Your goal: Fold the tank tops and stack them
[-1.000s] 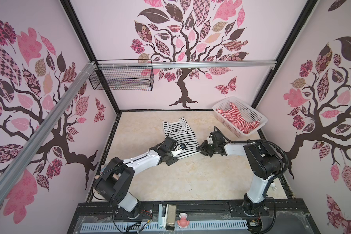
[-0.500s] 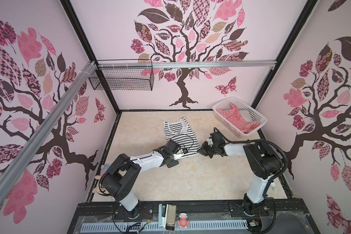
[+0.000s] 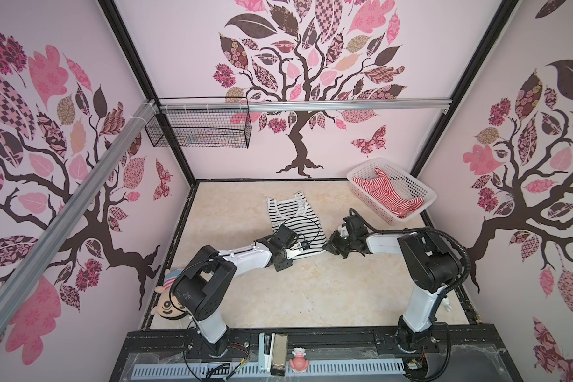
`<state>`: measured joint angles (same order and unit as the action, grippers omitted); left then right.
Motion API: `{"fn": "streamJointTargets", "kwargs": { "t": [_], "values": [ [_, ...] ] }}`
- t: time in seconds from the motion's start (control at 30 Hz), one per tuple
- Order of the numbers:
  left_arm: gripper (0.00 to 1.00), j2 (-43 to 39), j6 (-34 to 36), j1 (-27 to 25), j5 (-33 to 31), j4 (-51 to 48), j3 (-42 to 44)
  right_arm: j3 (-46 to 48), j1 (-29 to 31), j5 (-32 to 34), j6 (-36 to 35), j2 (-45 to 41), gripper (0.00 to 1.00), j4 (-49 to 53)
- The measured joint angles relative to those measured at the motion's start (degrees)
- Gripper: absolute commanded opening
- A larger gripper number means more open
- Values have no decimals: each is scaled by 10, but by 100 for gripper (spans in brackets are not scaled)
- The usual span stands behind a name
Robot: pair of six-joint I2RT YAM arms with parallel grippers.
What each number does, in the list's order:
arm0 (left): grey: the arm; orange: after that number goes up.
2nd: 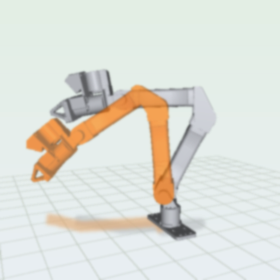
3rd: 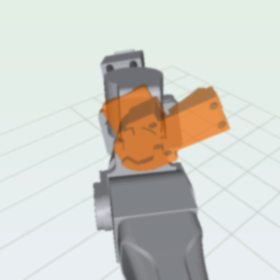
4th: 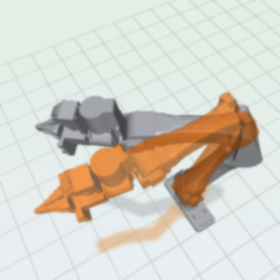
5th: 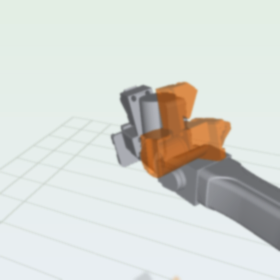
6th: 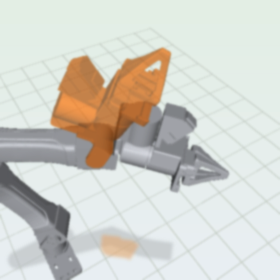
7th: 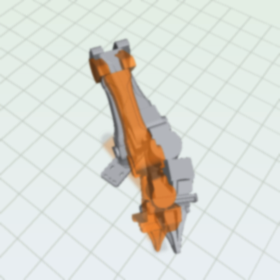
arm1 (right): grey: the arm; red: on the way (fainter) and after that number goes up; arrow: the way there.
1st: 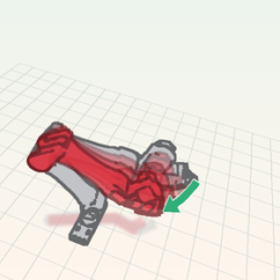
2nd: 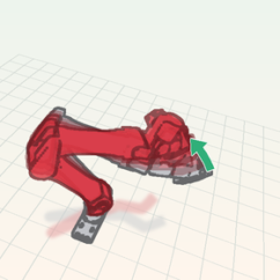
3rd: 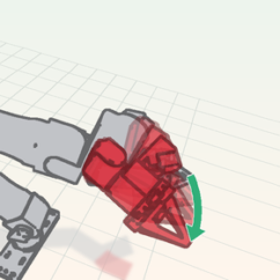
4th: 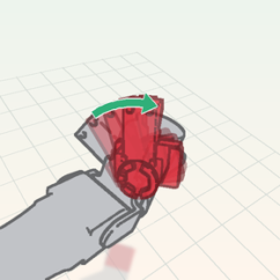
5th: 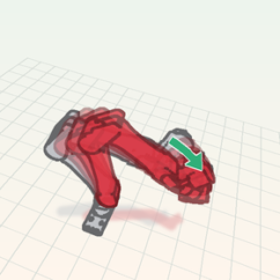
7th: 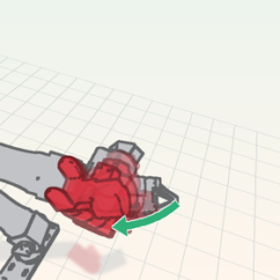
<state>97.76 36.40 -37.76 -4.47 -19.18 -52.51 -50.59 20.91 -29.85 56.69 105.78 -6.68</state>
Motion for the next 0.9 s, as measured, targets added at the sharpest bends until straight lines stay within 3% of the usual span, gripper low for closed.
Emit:
{"fn": "streamJointTargets", "kwargs": {
  "t": [0.1,0.2,0.57,0.9],
  "values": [
    [7,0,3,0,23,-26,-6,0,-5,0,-6,-13,7,14],
    [0,0,3,0,59,-61,-19,0,-5,0,-16,-38,7,29],
    [0,-19,-11,-27,204,-209,-97,50,-8,5,-80,-175,7,103],
    [0,-31,-43,-120,348,-293,-146,86,-8,31,-130,-371,8,261]
  ]
}}
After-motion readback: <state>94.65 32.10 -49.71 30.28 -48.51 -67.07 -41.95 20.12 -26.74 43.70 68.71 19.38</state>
